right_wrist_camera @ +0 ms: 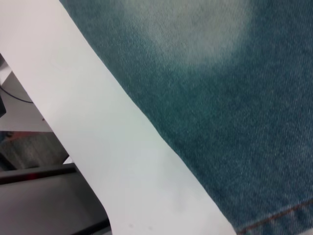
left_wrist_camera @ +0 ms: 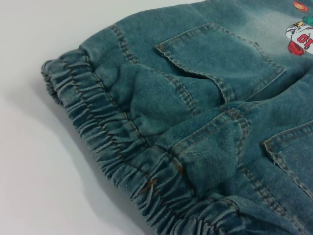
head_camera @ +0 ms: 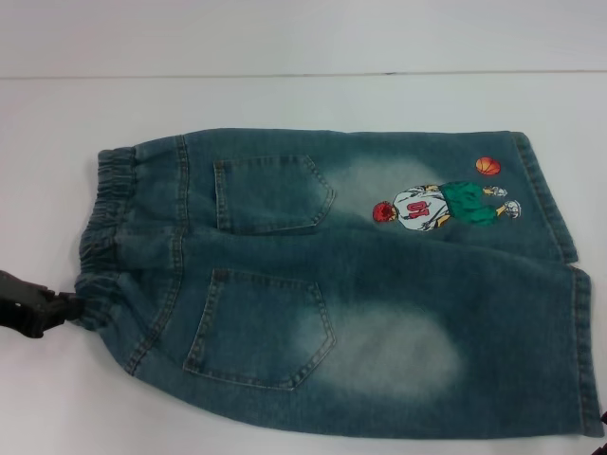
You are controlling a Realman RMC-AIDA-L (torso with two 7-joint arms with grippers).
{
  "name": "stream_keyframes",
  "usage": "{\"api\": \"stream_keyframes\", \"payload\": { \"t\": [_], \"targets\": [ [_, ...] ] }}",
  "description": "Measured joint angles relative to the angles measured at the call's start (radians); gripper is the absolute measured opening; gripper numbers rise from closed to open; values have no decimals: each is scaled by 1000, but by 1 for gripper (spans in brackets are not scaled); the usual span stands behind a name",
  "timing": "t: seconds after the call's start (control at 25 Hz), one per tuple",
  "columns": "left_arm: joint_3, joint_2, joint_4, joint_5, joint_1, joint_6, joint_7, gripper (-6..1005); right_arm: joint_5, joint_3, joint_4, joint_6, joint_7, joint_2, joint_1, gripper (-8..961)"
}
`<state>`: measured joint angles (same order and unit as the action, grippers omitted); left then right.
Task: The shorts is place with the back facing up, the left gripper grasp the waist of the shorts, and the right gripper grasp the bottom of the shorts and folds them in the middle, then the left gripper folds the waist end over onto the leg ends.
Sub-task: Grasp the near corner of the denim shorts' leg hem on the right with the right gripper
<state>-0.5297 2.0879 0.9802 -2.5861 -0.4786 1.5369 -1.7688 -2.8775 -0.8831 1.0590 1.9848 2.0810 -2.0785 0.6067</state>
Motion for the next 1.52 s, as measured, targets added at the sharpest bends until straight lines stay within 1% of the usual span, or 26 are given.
{"api": "stream_keyframes", "payload": {
  "t": [0.4, 0.52, 0.68, 1.0, 1.2, 1.48, 1.52],
  "targets": [
    [-1, 0, -10, -6, 1, -15, 3, 54, -19, -15, -5, -10, 27, -5, 1, 823],
    [-2, 0, -11, -6, 2, -16, 4, 54, 7, -10, -6, -21, 16, -7, 0, 822],
    [-3, 0, -11, -6, 3, -17, 6, 54, 65, -7, -7, -38, 1, -3, -6, 822],
    [-4, 0, -18, -6, 3, -18, 14, 55, 90, 5, -30, -53, -33, -6, -4, 823],
    [-4, 0, -21, -6, 3, -21, 15, 56, 115, 7, -30, -56, -39, 0, -6, 823],
    [-6, 0, -23, -6, 5, -27, 15, 56, 116, 0, -33, -67, -45, -4, -9, 824],
    [-6, 0, -23, -6, 5, -27, 16, 56, 116, -1, -33, -67, -45, -4, -9, 805]
  ]
}}
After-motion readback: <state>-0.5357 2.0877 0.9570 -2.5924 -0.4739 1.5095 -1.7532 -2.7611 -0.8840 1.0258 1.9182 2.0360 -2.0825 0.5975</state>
